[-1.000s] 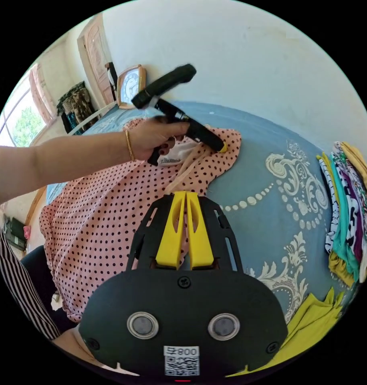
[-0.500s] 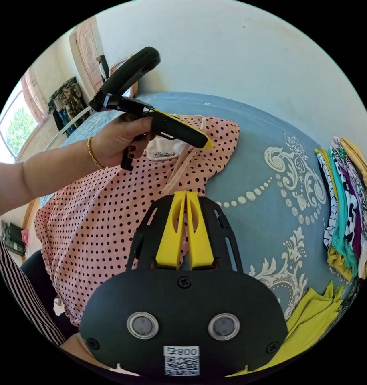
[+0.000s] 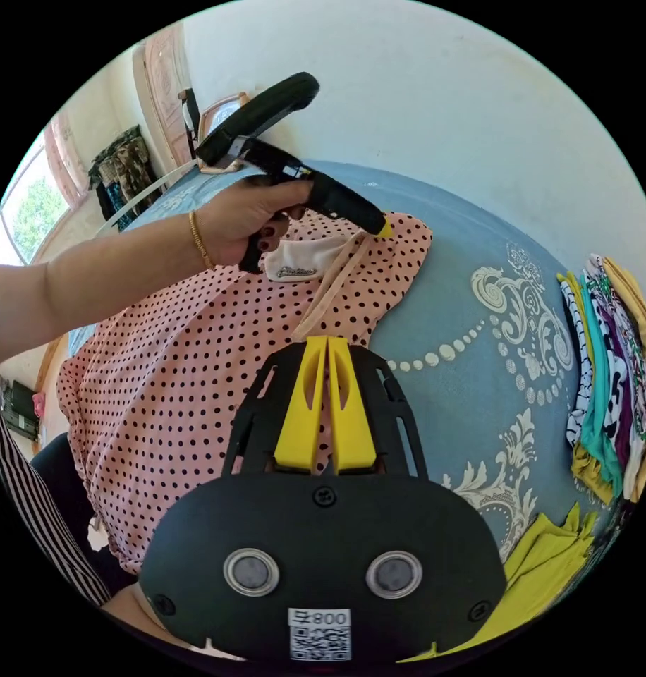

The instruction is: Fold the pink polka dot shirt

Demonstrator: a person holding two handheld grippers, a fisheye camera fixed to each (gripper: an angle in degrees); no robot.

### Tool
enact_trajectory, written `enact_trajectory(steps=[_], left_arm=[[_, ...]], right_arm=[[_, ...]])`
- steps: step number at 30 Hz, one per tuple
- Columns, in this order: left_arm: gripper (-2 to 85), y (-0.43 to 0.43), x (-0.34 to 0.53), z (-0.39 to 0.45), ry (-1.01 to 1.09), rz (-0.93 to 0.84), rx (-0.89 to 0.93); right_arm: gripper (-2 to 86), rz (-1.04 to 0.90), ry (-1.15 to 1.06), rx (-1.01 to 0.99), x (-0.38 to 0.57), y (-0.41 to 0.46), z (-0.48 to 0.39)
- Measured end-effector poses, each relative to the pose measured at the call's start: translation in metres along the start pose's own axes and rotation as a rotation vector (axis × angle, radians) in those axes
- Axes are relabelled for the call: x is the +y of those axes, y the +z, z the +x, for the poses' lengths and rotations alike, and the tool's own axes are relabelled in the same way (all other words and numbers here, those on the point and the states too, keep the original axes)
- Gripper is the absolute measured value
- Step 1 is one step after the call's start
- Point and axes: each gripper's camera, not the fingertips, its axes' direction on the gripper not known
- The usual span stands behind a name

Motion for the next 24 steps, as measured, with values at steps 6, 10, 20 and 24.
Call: enact_trajectory(steps=[6, 10, 20, 24], left_arm=[[0.4, -0.008, 0.035, -0.017, 0.011, -0.073, 0.018], [0.7, -0.064, 0.080, -0.037, -0.027, 0.110, 0.140], [5.6, -0.205, 0.284, -0.113, -0.424, 0.320, 0.058], [7.5, -0.255, 0.364, -0.150, -0.624, 0.330, -0.099]], right_arm=[[0.1, -0.055, -0.014, 0.003, 0.000, -0.001, 0.013], [0.1, 0.053, 0.052, 0.021, 0.011, -0.023, 0.037], [0.1, 0.327, 0.274, -0.170, 0.054, -0.067, 0.127], [0.1, 0.490, 0.435, -0.350, 0.078, -0.076, 0.177]])
